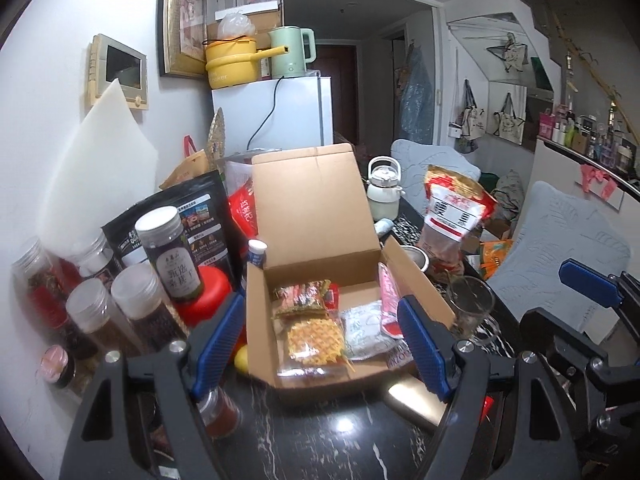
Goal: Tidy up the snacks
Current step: 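Withdraw both open tools from the box back over the table, then lower the right gripper onto the red snack packet and grasp it, then grasp the gold rectangular box with the left gripper while the right holds the red packet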
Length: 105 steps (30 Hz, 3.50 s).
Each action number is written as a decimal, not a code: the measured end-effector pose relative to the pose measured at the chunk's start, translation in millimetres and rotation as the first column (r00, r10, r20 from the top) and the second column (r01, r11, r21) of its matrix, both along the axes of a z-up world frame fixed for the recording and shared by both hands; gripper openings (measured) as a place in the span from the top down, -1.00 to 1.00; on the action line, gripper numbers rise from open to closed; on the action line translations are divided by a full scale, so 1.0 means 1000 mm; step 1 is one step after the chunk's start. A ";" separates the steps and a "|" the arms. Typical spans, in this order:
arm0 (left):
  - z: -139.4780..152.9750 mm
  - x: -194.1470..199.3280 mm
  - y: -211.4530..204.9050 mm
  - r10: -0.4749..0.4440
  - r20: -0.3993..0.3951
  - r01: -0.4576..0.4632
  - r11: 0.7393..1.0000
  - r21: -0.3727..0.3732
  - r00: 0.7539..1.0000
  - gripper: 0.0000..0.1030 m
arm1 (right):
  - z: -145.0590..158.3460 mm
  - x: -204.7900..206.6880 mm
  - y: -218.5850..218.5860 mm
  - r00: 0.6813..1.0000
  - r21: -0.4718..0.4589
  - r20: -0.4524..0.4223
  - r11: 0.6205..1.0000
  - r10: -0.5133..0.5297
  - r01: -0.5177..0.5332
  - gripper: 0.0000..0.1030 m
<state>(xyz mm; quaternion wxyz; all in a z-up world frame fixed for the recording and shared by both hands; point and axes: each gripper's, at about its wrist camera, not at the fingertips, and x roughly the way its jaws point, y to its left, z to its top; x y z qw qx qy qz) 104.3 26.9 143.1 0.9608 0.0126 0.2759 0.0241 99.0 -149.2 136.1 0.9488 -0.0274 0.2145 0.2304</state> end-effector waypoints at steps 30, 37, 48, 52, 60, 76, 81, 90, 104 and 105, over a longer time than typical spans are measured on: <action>-0.110 -0.046 -0.036 -0.152 -0.165 0.143 0.988 -0.065 0.975 -0.52 | -0.102 -0.050 -0.049 0.981 0.033 -0.179 0.996 -0.074 0.081 -0.51; -0.148 -0.038 -0.043 -0.155 -0.224 0.138 0.986 -0.089 0.962 -0.52 | -0.136 -0.043 -0.064 0.964 0.021 -0.243 0.994 -0.103 0.112 -0.51; -0.186 -0.013 -0.053 -0.181 -0.297 0.134 0.976 -0.171 0.938 -0.52 | -0.184 -0.023 -0.083 0.933 0.001 -0.331 0.989 -0.142 0.151 -0.51; -0.192 0.000 -0.060 -0.185 -0.313 0.133 0.974 -0.182 0.931 -0.52 | -0.198 -0.010 -0.089 0.918 -0.029 -0.364 0.986 -0.161 0.161 -0.51; -0.200 0.027 -0.071 -0.183 -0.332 0.118 0.972 -0.205 0.925 -0.52 | -0.221 0.030 -0.089 0.894 -0.131 -0.420 0.985 -0.154 0.108 -0.51; -0.207 0.065 -0.083 -0.187 -0.365 0.094 0.962 -0.258 0.912 -0.52 | -0.246 0.081 -0.056 0.888 -0.281 -0.458 0.953 -0.030 -0.113 -0.31; -0.211 0.072 -0.088 -0.154 -0.380 0.060 0.967 -0.248 0.912 -0.52 | -0.244 0.078 -0.057 0.899 -0.278 -0.437 0.956 -0.040 -0.092 0.06; -0.221 0.090 -0.091 -0.025 -0.445 -0.075 0.976 -0.206 0.895 -0.52 | -0.241 0.066 -0.076 0.897 -0.255 -0.426 0.967 -0.114 0.002 0.06; -0.245 0.088 -0.098 -0.021 -0.534 -0.081 0.983 -0.167 0.845 -0.53 | -0.237 0.045 -0.098 0.885 -0.199 -0.444 0.979 -0.136 0.051 0.06; -0.246 0.085 -0.100 -0.019 -0.529 -0.070 0.987 -0.147 0.849 -0.53 | -0.237 0.043 -0.099 0.884 -0.196 -0.445 0.979 -0.139 0.055 0.06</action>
